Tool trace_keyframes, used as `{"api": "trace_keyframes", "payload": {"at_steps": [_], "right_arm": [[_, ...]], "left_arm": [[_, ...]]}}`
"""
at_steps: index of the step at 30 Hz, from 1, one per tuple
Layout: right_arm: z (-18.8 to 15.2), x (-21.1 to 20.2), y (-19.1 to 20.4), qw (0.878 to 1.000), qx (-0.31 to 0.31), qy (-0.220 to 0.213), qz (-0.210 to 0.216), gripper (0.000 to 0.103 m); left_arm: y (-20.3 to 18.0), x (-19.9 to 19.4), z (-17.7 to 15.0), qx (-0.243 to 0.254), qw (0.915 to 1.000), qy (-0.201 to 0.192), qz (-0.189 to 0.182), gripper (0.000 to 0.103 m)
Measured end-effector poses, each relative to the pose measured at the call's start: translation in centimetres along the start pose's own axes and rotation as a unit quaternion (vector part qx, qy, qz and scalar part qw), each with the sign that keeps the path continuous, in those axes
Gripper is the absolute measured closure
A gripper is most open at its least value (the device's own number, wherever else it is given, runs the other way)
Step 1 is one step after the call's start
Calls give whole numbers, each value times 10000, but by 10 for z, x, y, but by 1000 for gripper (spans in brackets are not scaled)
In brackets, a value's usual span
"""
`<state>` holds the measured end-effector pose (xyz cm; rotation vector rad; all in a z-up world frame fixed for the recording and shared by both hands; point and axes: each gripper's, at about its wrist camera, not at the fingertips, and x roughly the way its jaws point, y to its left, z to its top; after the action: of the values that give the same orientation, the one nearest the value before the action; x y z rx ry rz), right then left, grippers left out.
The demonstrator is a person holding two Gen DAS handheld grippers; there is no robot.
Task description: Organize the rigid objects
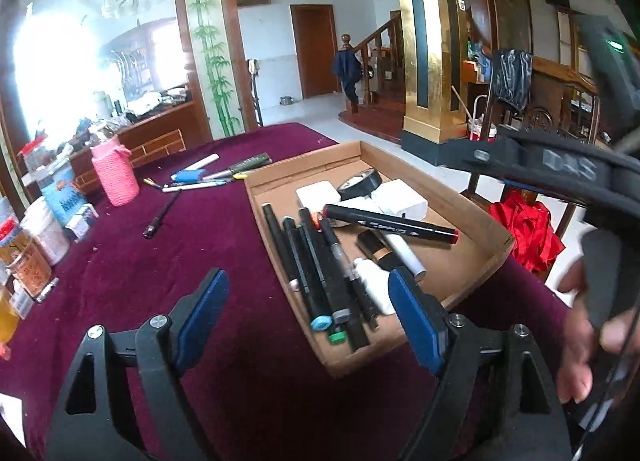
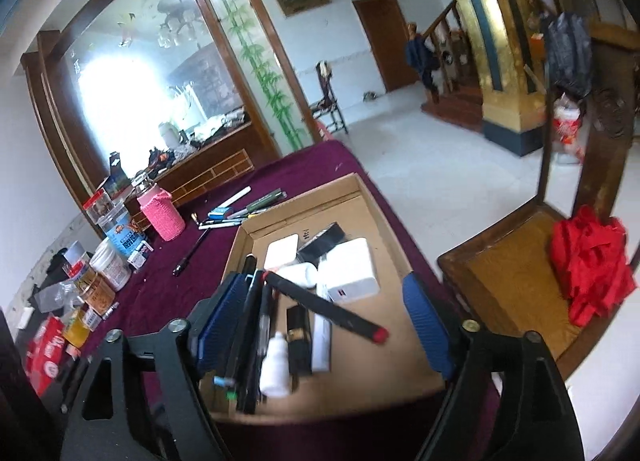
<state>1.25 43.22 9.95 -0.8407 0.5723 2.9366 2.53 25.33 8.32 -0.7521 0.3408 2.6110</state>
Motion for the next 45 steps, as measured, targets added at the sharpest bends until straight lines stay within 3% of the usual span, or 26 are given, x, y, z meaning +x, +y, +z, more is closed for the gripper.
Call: {"api": "trace_keyframes", "payload": {"at_steps": [4, 7, 12, 17, 22, 45], "right_arm": [[-20, -22, 8, 9982, -235, -321, -440, 12], [-35, -25, 9, 9959, -267, -428, -747, 11], [-46, -29, 6, 9901, -421, -693, -1143, 10], [-46, -38, 2, 9905, -328, -872, -1009, 9], [-50, -37, 21, 9867, -778, -967, -1052, 9], [-56, -31, 37, 9841, -1163, -900, -1000, 8]], "left_arm": [[7, -10, -2, 34, 9998, -213, 4, 18], [13, -11, -3, -18, 9996, -267, -7, 17], [22, 7, 0, -204, 9996, 217, -8, 17], [29, 9, 0, -434, 9985, 172, 273, 17], [33, 8, -1, -475, 9975, 133, 500, 17], [35, 8, -1, -421, 9974, 162, 555, 17]]}}
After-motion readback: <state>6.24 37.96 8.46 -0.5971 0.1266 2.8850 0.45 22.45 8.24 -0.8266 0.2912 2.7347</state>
